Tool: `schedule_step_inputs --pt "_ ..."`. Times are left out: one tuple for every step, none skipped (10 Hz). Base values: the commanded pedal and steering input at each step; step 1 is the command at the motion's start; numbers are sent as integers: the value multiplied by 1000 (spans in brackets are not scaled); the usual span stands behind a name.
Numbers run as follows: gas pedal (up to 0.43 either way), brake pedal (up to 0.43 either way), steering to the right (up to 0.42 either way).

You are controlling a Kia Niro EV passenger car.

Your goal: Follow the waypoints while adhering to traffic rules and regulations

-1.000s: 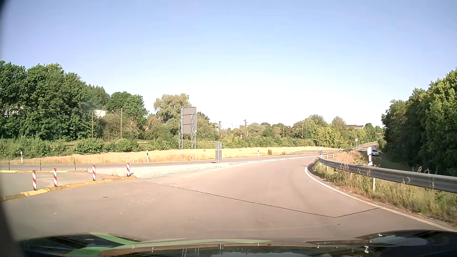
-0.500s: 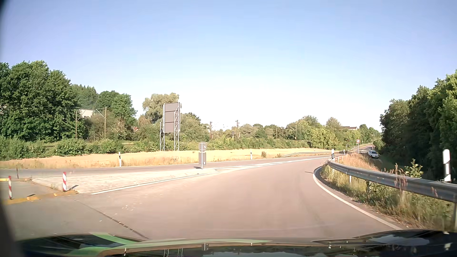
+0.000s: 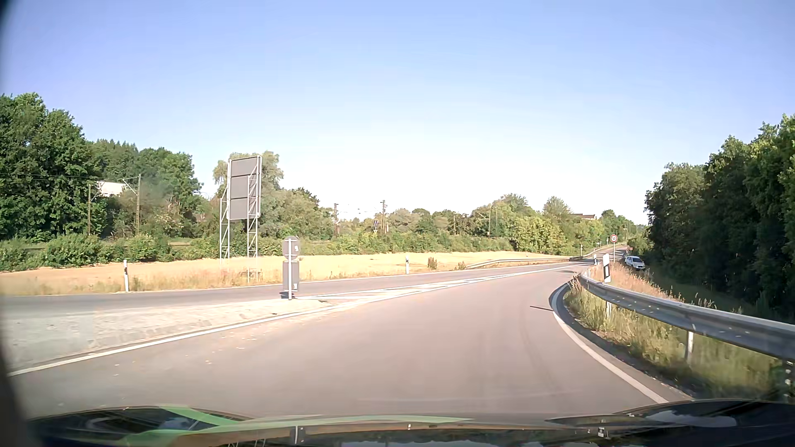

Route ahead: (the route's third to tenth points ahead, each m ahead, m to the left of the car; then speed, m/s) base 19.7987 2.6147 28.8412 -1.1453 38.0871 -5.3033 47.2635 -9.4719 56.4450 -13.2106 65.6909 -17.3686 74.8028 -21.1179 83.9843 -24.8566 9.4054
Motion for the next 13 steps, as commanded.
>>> schedule_step_inputs --pt "228 0 67" --pt "228 0 67" --pt "240 0 67" --pt "240 0 68" --pt "240 0 68" --pt "240 0 68" --pt "248 0 68" --pt "268 0 69" --pt "280 0 69" --pt "280 0 69" --pt "280 0 69" --pt "287 0 69" --pt "287 0 69"
